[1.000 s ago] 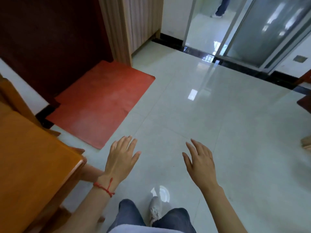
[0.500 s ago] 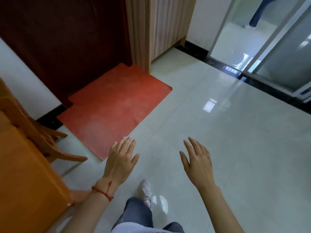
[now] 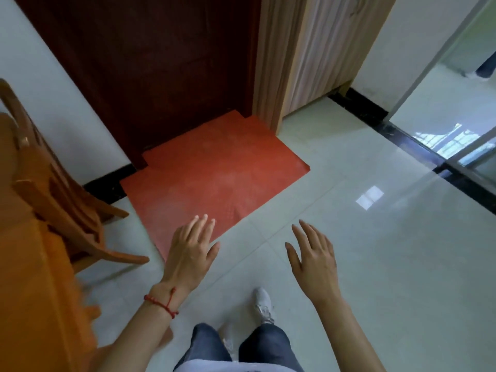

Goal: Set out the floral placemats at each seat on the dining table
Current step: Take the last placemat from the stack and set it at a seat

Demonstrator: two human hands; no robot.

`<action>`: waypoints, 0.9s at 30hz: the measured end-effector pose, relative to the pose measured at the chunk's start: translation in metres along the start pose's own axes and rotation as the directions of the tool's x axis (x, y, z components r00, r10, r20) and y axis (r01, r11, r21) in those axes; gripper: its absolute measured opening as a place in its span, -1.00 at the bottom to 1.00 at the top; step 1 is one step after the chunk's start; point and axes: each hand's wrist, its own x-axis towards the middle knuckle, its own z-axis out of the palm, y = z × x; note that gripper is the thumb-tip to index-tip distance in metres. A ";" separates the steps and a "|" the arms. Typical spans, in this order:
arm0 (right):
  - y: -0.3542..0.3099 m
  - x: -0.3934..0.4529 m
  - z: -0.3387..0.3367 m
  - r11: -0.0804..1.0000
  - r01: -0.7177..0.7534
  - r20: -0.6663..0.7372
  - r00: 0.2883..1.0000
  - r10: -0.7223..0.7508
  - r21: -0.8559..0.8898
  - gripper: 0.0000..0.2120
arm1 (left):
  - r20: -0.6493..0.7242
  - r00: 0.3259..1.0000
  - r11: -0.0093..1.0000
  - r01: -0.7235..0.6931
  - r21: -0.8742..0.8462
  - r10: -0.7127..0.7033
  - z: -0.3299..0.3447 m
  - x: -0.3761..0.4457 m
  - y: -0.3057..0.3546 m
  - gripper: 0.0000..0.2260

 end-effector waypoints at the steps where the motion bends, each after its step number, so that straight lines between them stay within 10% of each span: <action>1: 0.003 0.012 0.005 1.000 0.028 0.005 1.000 -0.029 0.011 -0.61 | -0.002 1.000 1.000 0.026 -0.005 -0.026 0.000 0.007 0.000 -0.46; 27: -0.103 0.253 0.120 0.691 0.615 0.073 0.725 -0.685 0.380 -0.67 | -0.117 0.736 0.745 0.654 -0.130 -0.666 -0.040 0.074 -0.087 -0.39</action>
